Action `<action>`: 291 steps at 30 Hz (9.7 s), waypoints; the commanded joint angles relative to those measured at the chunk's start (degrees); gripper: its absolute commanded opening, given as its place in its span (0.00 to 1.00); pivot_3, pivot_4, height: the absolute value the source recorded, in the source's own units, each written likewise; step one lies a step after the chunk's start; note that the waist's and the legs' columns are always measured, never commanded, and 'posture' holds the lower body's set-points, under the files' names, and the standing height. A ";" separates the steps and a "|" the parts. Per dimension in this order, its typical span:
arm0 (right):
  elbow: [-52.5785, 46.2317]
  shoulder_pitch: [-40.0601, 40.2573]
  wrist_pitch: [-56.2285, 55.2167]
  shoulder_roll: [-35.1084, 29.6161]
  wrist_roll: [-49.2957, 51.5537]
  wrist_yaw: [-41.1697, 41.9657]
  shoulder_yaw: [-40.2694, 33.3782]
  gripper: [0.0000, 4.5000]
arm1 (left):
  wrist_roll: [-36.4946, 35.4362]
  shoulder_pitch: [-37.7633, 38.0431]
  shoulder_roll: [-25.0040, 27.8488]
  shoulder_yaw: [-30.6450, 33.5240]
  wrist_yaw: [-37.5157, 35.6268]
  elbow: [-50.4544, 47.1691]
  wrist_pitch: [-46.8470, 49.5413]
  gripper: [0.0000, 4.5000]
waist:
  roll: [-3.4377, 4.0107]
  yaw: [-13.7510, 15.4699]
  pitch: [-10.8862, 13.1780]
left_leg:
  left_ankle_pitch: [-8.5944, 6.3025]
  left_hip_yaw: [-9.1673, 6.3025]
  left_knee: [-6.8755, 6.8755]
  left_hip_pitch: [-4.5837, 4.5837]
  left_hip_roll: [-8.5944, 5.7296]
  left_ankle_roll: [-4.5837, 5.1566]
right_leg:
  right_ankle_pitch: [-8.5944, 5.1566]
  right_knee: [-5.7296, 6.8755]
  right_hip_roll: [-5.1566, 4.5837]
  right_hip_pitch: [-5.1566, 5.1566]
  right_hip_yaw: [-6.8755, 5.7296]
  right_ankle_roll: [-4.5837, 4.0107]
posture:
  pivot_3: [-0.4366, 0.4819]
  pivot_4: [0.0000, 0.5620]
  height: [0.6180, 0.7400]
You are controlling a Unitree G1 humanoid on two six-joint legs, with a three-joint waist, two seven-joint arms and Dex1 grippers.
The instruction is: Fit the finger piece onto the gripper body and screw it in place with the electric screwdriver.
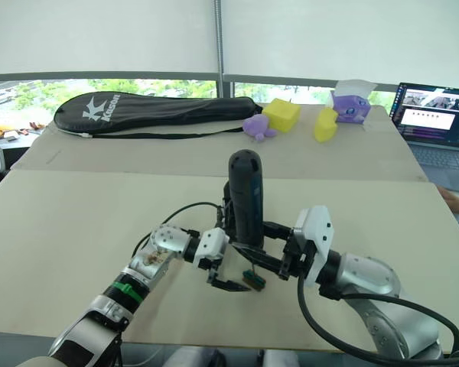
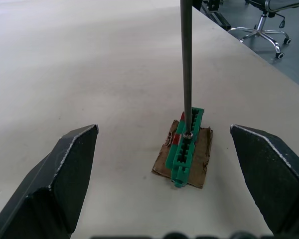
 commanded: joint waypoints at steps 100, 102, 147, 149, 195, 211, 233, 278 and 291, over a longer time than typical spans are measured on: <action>-4.59 -6.78 3.28 -7.67 12.00 -2.16 -7.66 0.42 | -0.81 -9.99 -1.11 10.01 3.44 20.55 -9.07 0.55 | -0.13 0.99 0.04 | -0.02 0.00 -0.06 0.20 -0.13 0.02 | 0.05 -0.04 0.21 -0.05 0.54 0.08 | 0.48 0.27 0.98; -4.83 -6.86 3.54 -7.86 12.45 -2.98 -7.95 0.42 | -0.18 -13.38 -2.41 10.56 3.01 26.16 -10.47 0.55 | -0.16 0.92 0.06 | -0.02 0.02 -0.06 0.20 -0.14 0.02 | 0.05 -0.04 0.20 -0.04 0.55 0.09 | 0.48 0.27 0.98; 6.73 -29.97 10.66 -3.78 16.26 -2.19 -0.86 0.42 | 4.29 1.19 -3.28 11.29 26.37 2.61 3.38 0.52 | -0.19 0.27 0.08 | -0.07 0.02 -0.06 0.25 -0.11 0.11 | 0.10 -0.01 0.26 -0.10 0.82 0.15 | 0.48 0.27 0.98; 8.35 -33.04 11.95 -2.89 16.84 -2.63 -0.37 0.42 | 4.14 0.85 -3.27 11.22 26.05 3.11 3.19 0.52 | -0.19 0.25 0.08 | -0.07 0.03 -0.05 0.24 -0.11 0.11 | 0.10 0.00 0.25 -0.10 0.82 0.15 | 0.48 0.27 0.98; 20.68 -44.49 8.29 7.66 -2.05 5.26 8.15 0.42 | -0.59 4.21 -3.62 11.41 21.94 -2.12 8.21 0.52 | -0.17 -0.58 0.07 | -0.07 0.03 -0.06 0.23 -0.14 0.09 | 0.10 0.06 0.29 -0.14 0.70 0.15 | 0.48 0.27 0.98; 20.09 -43.41 9.20 7.72 -3.19 6.28 8.01 0.42 | -0.65 4.11 -3.58 11.37 21.83 -2.45 8.47 0.52 | -0.16 -0.59 0.07 | -0.07 0.03 -0.06 0.24 -0.15 0.08 | 0.10 0.05 0.29 -0.13 0.68 0.15 | 0.48 0.27 0.98; 19.84 -42.19 8.78 7.81 -4.26 6.54 8.20 0.42 | -0.52 4.19 -3.52 10.97 21.37 -2.88 8.22 0.52 | -0.16 -0.60 0.07 | -0.07 0.03 -0.06 0.24 -0.15 0.08 | 0.10 0.05 0.29 -0.13 0.67 0.15 | 0.48 0.27 0.98; 18.71 -40.58 9.22 8.40 -4.25 6.07 8.88 0.42 | -0.32 3.63 -3.61 11.05 21.36 -1.96 7.64 0.52 | -0.16 -0.60 0.07 | -0.07 0.03 -0.06 0.24 -0.15 0.07 | 0.10 0.04 0.29 -0.13 0.67 0.15 | 0.48 0.27 0.98; 20.05 -38.08 5.54 8.11 -7.25 6.51 9.53 0.42 | -0.22 3.36 -3.47 11.09 21.27 -1.77 7.45 0.52 | -0.16 -0.59 0.07 | -0.07 0.03 -0.06 0.26 -0.16 0.07 | 0.10 0.03 0.30 -0.12 0.67 0.15 | 0.48 0.27 0.98</action>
